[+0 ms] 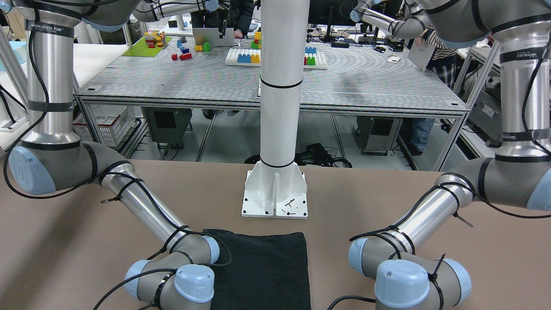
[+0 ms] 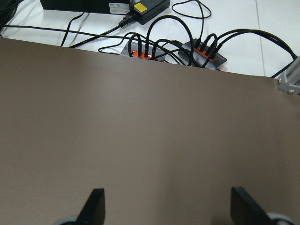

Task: Fold clothes
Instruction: 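Lift the right gripper up off the shirt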

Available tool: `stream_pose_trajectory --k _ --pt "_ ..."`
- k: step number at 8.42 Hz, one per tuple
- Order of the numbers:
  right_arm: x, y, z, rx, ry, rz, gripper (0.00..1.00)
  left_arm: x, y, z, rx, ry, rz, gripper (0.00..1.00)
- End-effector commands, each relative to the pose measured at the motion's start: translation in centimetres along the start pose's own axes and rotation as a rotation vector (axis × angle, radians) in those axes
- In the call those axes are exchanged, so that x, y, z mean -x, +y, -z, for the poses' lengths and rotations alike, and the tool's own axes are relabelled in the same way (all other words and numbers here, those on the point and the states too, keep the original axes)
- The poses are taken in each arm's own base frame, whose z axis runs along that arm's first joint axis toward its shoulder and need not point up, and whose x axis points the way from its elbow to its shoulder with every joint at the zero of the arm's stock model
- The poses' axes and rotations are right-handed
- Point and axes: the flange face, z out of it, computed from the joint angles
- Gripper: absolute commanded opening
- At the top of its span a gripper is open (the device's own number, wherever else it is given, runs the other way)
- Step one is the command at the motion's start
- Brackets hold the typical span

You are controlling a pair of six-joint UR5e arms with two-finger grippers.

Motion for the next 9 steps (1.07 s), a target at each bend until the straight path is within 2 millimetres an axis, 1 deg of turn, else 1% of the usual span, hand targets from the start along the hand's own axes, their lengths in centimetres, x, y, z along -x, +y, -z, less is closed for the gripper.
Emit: stream_pose_trajectory --k 1,3,4,5,6,7,8,9 --pt "-6.6 -1.9 -0.4 0.051 -0.007 0.077 0.0 -0.1 0.0 0.0 -0.001 0.001 0.004 0.94" --pt "-8.2 -3.7 -0.4 0.053 -0.016 0.092 0.0 0.1 0.1 -0.4 0.003 -0.008 0.003 0.95" --pt "-8.0 -3.8 -0.3 0.052 -0.02 0.089 0.0 0.2 0.0 -0.5 0.003 -0.011 0.0 0.94" --pt "-7.3 -4.3 0.2 0.045 -0.029 0.072 0.05 0.3 0.1 -0.8 0.005 -0.017 0.0 0.94" --pt "-6.1 -4.7 0.7 0.042 -0.035 -0.02 0.23 0.3 0.1 -0.9 0.005 -0.017 -0.002 0.94" --pt "-3.5 -4.4 1.4 0.047 -0.058 -0.136 0.26 0.3 0.1 -0.9 0.006 -0.018 -0.002 0.94" --pt "-0.2 -3.1 2.4 0.059 -0.084 -0.18 0.28 0.4 0.1 -0.9 0.006 -0.019 0.0 0.94" --pt "1.0 -2.2 2.6 0.073 -0.092 -0.194 0.35 0.4 0.1 -0.9 0.006 -0.019 -0.002 0.95"
